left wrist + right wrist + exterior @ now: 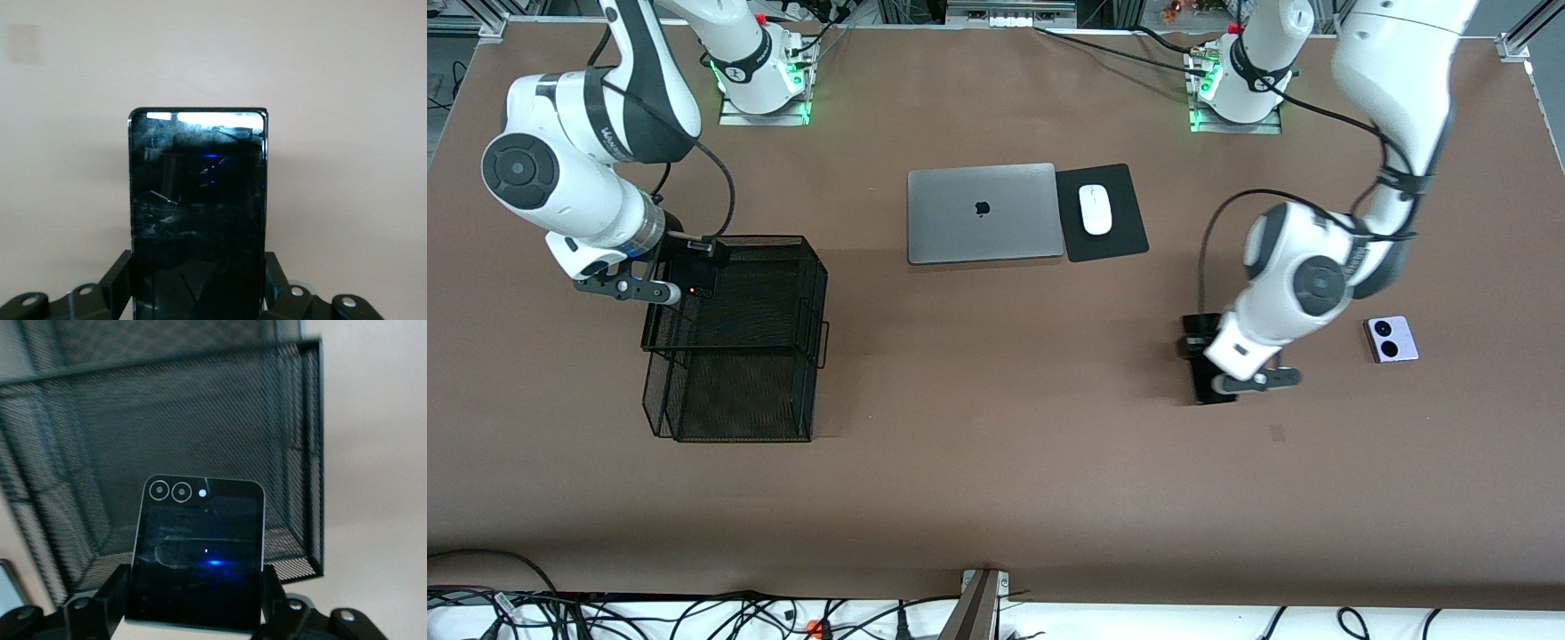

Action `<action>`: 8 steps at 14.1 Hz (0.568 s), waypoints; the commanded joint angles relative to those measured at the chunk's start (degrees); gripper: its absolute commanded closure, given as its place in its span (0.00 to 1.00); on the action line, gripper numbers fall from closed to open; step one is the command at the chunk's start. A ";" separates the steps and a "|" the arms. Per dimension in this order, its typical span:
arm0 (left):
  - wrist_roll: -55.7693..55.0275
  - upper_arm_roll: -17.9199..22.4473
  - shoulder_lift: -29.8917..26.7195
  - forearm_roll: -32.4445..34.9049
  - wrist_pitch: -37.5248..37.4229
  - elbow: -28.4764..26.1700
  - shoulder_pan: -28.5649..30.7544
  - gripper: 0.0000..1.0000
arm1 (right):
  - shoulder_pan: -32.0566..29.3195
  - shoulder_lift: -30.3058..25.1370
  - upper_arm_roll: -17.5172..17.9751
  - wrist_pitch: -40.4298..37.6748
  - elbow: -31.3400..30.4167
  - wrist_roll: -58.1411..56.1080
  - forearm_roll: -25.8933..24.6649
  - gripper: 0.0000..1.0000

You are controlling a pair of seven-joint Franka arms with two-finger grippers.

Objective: Place phones with both arms
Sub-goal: 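Lower the flip phone into the organizer with the right gripper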

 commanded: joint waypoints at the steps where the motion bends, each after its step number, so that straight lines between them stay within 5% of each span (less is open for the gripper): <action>1: -7.56 0.82 2.18 -0.63 -1.63 5.18 -6.88 1.00 | 0.65 -0.64 -1.90 0.97 -2.43 0.05 -0.02 0.72; 8: -18.74 1.61 13.68 1.73 -2.85 22.21 -20.78 1.00 | 0.56 4.73 -3.05 4.75 -2.69 0.14 0.41 0.71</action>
